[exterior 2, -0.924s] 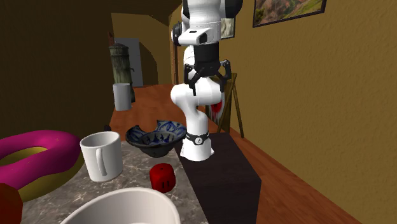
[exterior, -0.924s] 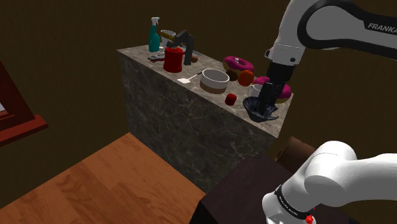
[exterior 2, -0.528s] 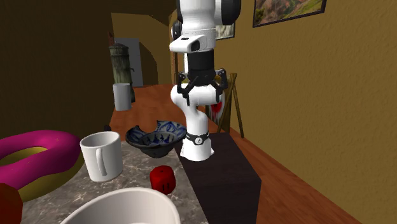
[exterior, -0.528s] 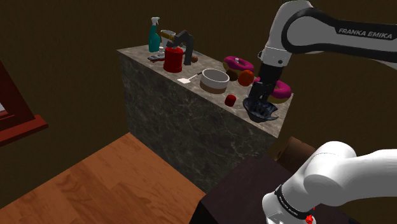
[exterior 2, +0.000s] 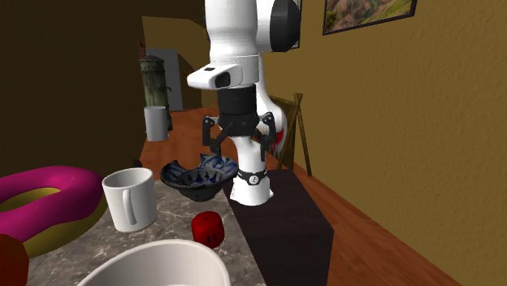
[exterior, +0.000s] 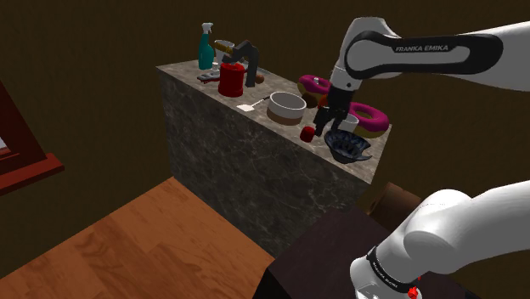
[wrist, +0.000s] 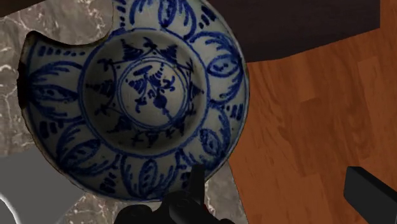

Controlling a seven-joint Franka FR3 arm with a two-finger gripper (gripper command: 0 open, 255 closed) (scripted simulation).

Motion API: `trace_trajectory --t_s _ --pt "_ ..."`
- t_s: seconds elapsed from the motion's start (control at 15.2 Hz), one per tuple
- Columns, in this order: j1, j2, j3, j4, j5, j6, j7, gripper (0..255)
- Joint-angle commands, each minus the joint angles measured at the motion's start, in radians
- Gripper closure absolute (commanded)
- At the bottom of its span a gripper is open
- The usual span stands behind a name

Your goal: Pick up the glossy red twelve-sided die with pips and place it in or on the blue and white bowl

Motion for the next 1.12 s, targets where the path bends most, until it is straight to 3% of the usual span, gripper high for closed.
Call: trace_trajectory --t_s 0.0,0.53,1.06 --pt "-0.008 0.059 -0.012 0.019 -0.007 0.060 -0.003 0" --pt "-0.038 0.300 -0.061 0.158 -0.008 0.228 -0.025 0" --pt "-0.038 0.340 -0.065 0.095 -0.002 0.331 -0.031 0"
